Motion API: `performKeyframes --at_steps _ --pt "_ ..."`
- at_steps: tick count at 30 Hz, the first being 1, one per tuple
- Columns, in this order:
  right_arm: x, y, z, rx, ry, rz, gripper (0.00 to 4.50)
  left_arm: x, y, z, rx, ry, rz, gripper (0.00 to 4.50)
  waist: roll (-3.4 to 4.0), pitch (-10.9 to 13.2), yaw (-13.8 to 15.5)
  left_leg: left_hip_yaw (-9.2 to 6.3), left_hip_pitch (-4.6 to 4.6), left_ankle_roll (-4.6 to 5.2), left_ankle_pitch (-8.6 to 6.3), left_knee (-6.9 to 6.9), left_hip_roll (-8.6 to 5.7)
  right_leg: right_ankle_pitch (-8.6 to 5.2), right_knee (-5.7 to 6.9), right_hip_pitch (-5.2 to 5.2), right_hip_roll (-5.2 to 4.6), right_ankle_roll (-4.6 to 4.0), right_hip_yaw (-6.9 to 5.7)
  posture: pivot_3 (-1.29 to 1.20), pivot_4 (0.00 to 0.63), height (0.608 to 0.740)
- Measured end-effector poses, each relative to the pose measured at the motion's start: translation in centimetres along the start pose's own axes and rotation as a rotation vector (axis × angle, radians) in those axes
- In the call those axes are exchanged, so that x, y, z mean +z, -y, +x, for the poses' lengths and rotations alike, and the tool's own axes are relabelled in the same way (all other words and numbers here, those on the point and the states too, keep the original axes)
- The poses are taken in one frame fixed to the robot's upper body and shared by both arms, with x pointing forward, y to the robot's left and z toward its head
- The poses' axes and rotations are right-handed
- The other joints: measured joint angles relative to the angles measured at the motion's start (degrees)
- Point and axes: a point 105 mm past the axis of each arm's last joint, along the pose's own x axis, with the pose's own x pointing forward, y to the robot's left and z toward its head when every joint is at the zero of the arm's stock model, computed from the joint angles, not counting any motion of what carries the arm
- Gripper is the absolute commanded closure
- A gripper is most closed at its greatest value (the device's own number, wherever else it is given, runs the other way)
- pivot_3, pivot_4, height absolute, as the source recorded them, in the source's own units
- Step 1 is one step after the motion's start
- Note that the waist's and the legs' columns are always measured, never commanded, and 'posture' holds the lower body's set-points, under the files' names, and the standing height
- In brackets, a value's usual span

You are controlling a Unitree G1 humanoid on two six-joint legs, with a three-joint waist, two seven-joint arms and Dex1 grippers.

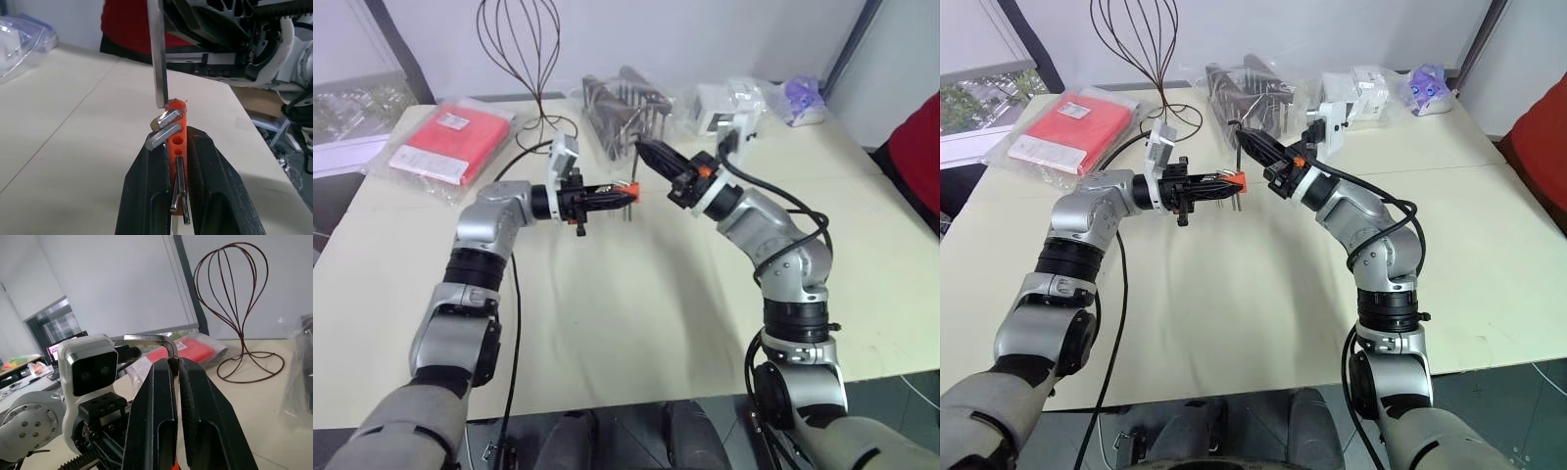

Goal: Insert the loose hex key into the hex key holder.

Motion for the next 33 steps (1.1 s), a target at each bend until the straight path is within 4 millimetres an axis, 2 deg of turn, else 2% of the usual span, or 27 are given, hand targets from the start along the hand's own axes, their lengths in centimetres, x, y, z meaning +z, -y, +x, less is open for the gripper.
performKeyframes --at_steps 11,25,33 --pt "-0.6 0.4 -0.1 -0.013 -0.017 0.016 4.48 -0.1 0.0 -0.3 -0.004 -0.029 0.048 4.5 0.0 0.0 0.01 0.01 0.0 0.0 0.0 0.0 0.0 0.0 0.0 0.0 0.0 0.0 0.0 0.0 0.15 0.74" --pt "-0.5 0.4 -0.2 -0.015 -0.012 0.017 4.48 -1.3 -0.5 -1.2 0.018 -0.08 0.048 4.5 0.0 0.0 0.0 0.0 0.0 0.0 0.0 0.0 0.0 0.0 0.0 0.0 0.0 0.0 0.0 0.0 0.15 0.74" --pt "-0.5 0.4 -0.1 -0.012 -0.011 0.02 4.48 -1.4 -0.7 -0.7 0.027 -0.065 0.042 4.5 0.0 0.0 0.0 0.01 0.0 0.0 0.0 0.0 0.0 0.0 0.0 0.0 0.0 0.0 0.0 0.0 0.15 0.74"
